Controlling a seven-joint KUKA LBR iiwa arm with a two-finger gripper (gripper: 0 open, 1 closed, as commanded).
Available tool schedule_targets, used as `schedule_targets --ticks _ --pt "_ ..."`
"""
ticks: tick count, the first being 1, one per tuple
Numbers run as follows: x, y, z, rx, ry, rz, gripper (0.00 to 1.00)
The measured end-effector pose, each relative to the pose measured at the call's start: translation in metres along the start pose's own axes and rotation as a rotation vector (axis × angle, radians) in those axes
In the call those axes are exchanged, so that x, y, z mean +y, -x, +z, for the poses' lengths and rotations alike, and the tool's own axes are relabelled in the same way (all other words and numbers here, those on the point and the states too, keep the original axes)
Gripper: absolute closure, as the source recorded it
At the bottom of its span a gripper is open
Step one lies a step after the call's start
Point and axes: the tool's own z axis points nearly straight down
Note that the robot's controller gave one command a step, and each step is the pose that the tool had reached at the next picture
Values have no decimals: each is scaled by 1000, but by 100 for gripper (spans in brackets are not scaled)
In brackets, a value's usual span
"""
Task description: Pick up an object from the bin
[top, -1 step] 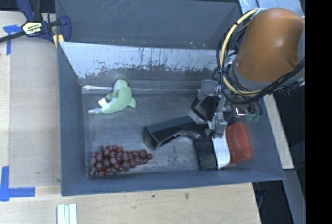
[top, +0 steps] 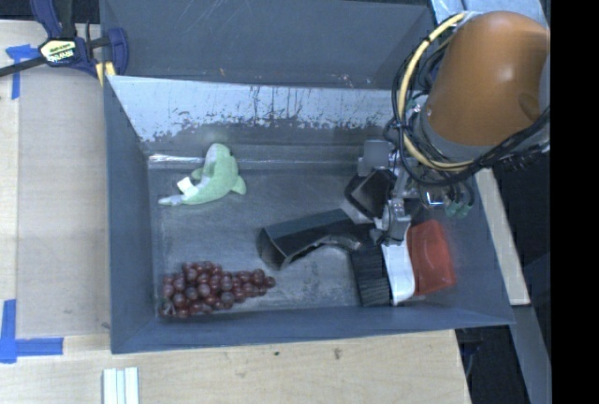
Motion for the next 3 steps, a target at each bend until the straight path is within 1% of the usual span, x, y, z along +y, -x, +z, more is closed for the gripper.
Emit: schedule_targets --ticks 1,2,3 --pt "20 18 63 -2 0 -82 0" --pt "50 43 77 -1 0 -262 0" --pt "45 33 96 -5 0 -242 0"
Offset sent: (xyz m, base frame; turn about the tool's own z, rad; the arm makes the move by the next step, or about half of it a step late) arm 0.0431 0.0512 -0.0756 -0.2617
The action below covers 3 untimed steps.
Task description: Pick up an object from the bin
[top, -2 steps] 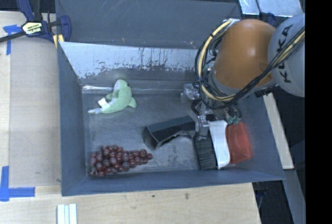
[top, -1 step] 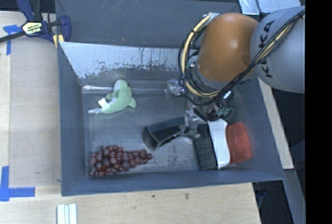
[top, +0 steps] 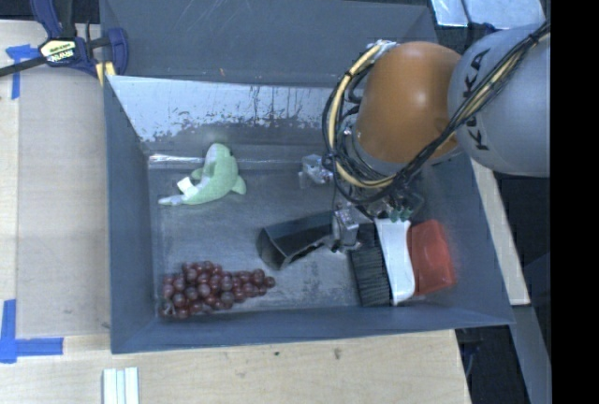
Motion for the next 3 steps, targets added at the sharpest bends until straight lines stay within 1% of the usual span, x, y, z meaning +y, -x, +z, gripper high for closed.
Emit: schedule_targets --ticks 1,2,3 --pt "9 5 61 -1 0 -155 0" --pt "8 3 79 -2 2 -106 100" --pt "8 3 77 -3 2 -98 100"
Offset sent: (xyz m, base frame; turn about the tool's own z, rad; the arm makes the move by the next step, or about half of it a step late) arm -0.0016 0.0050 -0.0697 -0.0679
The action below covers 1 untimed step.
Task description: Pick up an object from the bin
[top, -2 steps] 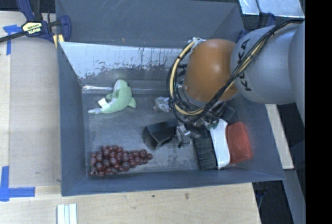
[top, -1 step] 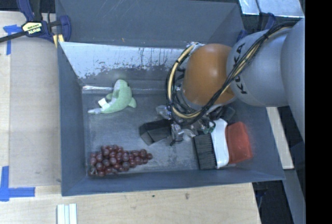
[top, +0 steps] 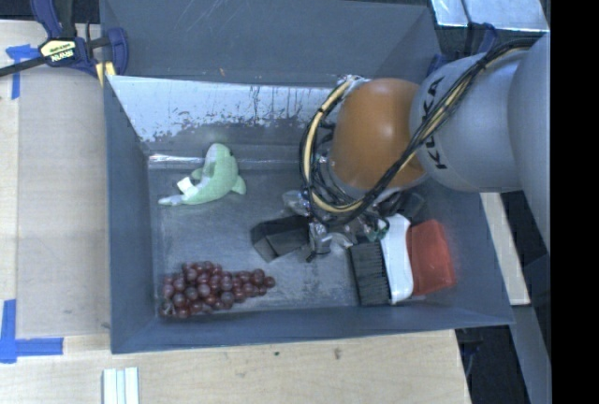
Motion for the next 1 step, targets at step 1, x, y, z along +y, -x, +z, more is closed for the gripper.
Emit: schedule_targets --ticks 1 --pt "0 0 -3 -2 0 3 100"
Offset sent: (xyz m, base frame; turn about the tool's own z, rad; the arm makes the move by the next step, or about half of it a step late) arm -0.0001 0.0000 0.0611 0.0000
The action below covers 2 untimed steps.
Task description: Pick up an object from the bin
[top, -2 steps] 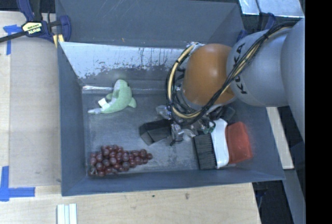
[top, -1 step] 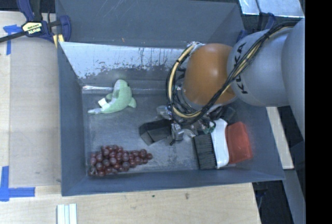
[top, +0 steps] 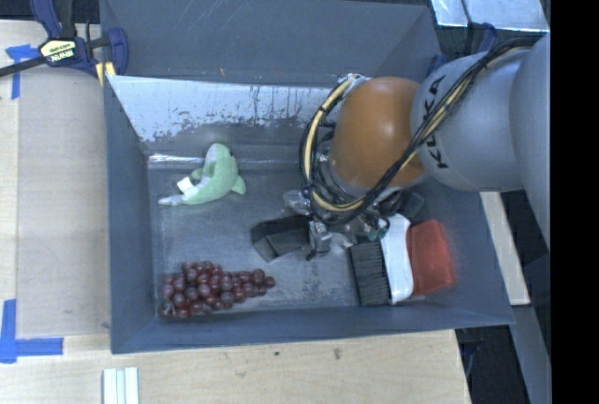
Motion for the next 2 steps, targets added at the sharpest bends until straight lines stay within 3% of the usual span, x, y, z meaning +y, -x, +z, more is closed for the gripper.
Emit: schedule_targets --ticks 2 --pt "0 -1 -23 2 0 -2 100"
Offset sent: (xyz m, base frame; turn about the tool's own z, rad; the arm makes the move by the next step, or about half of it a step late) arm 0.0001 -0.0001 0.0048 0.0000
